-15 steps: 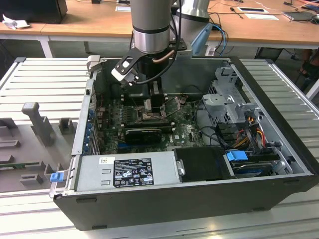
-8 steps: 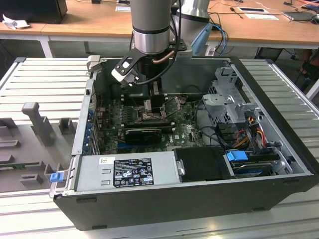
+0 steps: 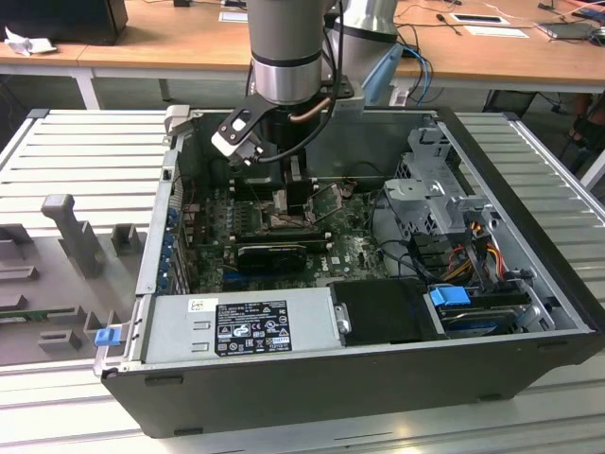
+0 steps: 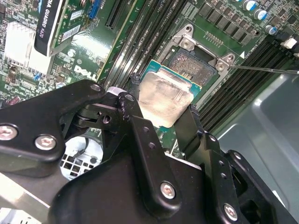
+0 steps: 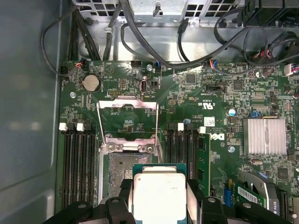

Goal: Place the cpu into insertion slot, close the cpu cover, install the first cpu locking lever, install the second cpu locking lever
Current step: 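Place the cpu into insertion slot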

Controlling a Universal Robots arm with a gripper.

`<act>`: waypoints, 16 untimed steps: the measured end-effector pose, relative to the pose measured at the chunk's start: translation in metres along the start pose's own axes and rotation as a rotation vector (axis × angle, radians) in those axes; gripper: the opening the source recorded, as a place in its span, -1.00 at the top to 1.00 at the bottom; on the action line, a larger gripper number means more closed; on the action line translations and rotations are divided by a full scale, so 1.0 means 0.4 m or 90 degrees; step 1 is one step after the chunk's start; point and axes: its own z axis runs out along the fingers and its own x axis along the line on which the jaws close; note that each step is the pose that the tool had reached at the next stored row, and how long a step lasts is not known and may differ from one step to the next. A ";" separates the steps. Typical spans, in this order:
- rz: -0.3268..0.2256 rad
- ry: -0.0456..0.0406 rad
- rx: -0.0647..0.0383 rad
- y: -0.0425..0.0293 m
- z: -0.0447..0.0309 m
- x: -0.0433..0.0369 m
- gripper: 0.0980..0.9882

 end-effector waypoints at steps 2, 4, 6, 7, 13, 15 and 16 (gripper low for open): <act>0.000 0.0000 0.000 0.000 0.001 0.000 0.00; 0.000 -0.0001 0.000 0.000 0.002 0.000 0.00; 0.000 0.0000 0.000 0.000 0.003 0.000 0.00; 0.000 0.0000 0.000 0.000 0.003 0.000 0.00; 0.000 0.0002 0.000 0.000 0.004 0.001 0.00; 0.000 0.0000 0.000 -0.001 0.005 0.003 0.00; 0.000 0.0000 0.000 0.000 0.006 0.005 0.00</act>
